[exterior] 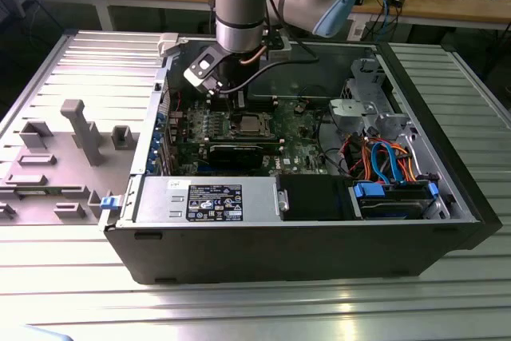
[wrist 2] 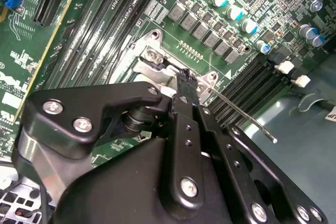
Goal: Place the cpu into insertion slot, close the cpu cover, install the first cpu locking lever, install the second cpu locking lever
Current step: 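Close the cpu cover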
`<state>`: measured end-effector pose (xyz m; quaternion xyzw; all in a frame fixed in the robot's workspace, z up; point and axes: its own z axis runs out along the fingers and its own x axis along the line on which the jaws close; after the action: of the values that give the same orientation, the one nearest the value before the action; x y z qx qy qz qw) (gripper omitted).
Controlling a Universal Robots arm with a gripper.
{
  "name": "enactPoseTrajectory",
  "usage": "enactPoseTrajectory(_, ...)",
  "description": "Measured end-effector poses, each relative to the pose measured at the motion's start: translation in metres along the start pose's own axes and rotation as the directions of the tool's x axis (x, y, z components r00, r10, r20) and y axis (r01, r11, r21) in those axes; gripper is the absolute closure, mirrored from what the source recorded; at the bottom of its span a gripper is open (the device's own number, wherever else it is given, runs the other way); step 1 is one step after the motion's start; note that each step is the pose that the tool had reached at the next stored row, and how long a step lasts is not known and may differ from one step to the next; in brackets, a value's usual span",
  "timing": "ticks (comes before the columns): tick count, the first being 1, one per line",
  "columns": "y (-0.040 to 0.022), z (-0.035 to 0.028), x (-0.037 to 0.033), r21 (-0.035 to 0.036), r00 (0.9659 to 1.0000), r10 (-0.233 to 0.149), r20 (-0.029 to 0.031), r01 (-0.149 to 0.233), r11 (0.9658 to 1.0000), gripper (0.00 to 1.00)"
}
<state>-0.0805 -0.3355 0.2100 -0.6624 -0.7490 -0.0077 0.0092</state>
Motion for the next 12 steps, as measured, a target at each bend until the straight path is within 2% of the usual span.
enactPoseTrajectory(12,-0.0009,0.0044,0.0000,0.0013,1.0000,0.000,-0.0011,0.000,1.0000,0.89)
